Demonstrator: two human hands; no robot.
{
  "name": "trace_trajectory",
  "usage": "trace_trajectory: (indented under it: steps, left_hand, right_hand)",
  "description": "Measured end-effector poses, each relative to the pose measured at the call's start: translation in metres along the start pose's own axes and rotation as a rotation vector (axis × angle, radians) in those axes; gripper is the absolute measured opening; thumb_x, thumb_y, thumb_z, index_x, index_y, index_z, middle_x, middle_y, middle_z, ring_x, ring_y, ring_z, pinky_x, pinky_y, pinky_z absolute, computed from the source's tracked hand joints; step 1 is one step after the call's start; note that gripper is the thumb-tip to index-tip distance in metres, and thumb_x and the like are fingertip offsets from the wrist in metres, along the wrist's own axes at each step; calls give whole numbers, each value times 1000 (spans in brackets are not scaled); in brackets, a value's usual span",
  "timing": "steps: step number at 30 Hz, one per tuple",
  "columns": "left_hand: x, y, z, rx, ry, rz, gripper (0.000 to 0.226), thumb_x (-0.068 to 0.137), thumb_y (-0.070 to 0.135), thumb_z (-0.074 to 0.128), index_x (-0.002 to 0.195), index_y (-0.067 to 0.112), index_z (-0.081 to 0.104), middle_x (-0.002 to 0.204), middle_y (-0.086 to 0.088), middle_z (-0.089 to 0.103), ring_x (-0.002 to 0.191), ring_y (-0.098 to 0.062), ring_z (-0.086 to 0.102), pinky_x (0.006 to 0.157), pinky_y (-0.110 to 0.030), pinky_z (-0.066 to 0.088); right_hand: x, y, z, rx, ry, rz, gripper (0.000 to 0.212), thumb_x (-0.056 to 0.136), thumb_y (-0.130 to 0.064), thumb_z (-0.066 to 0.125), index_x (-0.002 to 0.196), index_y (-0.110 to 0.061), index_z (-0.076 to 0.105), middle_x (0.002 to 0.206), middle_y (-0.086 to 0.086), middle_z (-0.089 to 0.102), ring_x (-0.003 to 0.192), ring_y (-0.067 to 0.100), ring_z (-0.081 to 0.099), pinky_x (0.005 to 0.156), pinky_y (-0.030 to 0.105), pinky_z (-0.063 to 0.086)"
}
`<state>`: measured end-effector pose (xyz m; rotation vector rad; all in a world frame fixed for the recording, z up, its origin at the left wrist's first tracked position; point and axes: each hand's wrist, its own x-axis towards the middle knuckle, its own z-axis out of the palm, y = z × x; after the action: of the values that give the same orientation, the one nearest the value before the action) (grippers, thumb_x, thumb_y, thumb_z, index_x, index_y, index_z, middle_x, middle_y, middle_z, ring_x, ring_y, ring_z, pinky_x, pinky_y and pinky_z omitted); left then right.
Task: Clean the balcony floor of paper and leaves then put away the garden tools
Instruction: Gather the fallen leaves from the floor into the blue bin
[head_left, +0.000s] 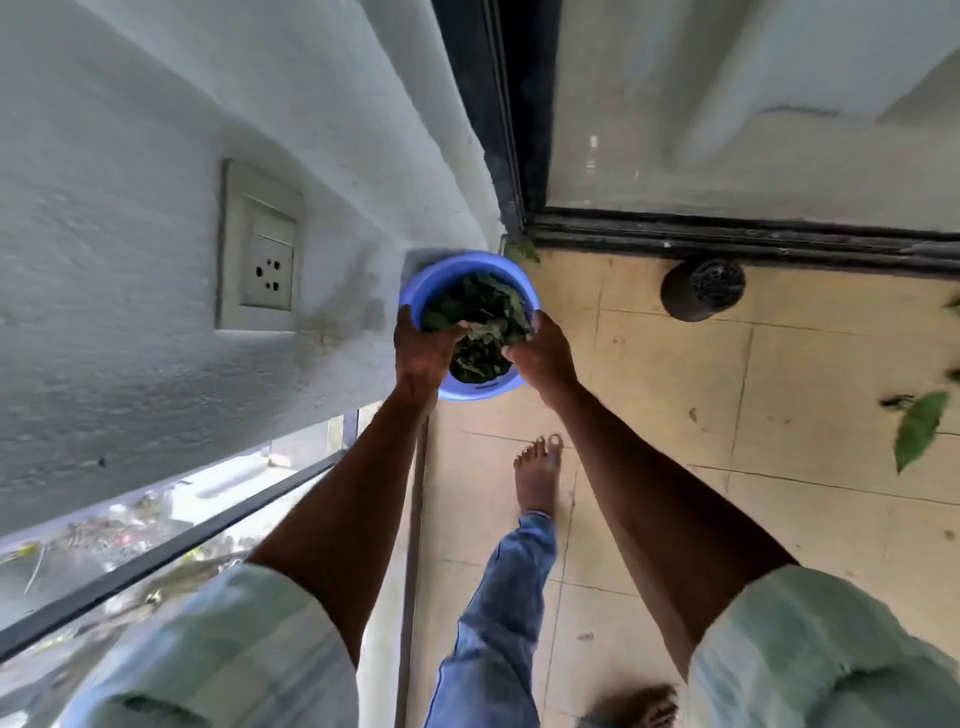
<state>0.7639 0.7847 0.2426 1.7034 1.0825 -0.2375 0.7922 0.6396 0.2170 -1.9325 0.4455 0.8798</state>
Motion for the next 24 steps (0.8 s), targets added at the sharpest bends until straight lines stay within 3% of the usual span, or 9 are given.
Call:
trace_trajectory:
  steps: [2,5,7,10,13,16,19,24]
  left_hand:
    - [-8,0,-5,48,-36,16,64,66,28,75,123,10,53,115,-5,64,105,-24,63,95,-38,51]
    - [-28,-14,-5,134,-57,51,56,69,33,68,119,10,59,117,-4,66,108,-23,63,96,-44,51]
    - [-70,2,-4,126,-76,40,47,73,22,66,118,9,61,112,-2,68,104,-21,63,89,-33,52]
    - [-147,34,0,89,-106,73,36,84,0,62,119,6,59,99,7,63,92,-8,58,78,-12,42]
    - [-218,47,4,144,-174,96,34,81,2,63,115,6,59,104,-6,65,97,-22,59,82,-29,44]
    - [-294,50,8,204,-233,108,36,80,9,66,115,8,60,114,-11,65,105,-27,60,91,-34,45]
    - [-382,35,13,265,-322,195,40,72,22,61,110,11,62,112,-13,67,107,-31,63,95,-43,49]
    - [-528,-9,18,460,-462,361,29,81,10,62,109,12,65,107,-11,70,102,-30,64,91,-36,50]
  right_hand:
    - [-17,0,-5,-29,-14,-24,31,75,-3,59,98,-22,53,75,-7,54,79,18,51,66,22,37]
    - [-56,-1,-23,-12,4,-12,37,80,-2,59,116,-7,59,104,3,67,99,20,62,69,15,36]
    - [-88,-4,-39,-22,24,-2,39,84,-5,59,123,-7,58,116,1,64,106,15,60,74,12,34]
    - [-148,-5,-69,-27,79,1,38,86,-9,61,124,-7,59,127,6,62,116,21,56,83,15,34]
    - [-216,4,-102,1,156,8,39,85,-8,63,124,-5,60,128,10,62,118,23,56,88,15,36]
    - [-293,26,-134,11,238,18,38,83,-7,63,121,-6,62,124,11,64,117,25,57,93,22,40]
    - [-388,67,-163,26,342,44,35,82,-9,64,117,-6,64,120,11,66,116,27,59,94,24,41]
    - [-529,154,-186,93,547,84,31,82,-8,64,112,-3,66,119,13,66,116,29,58,96,25,37]
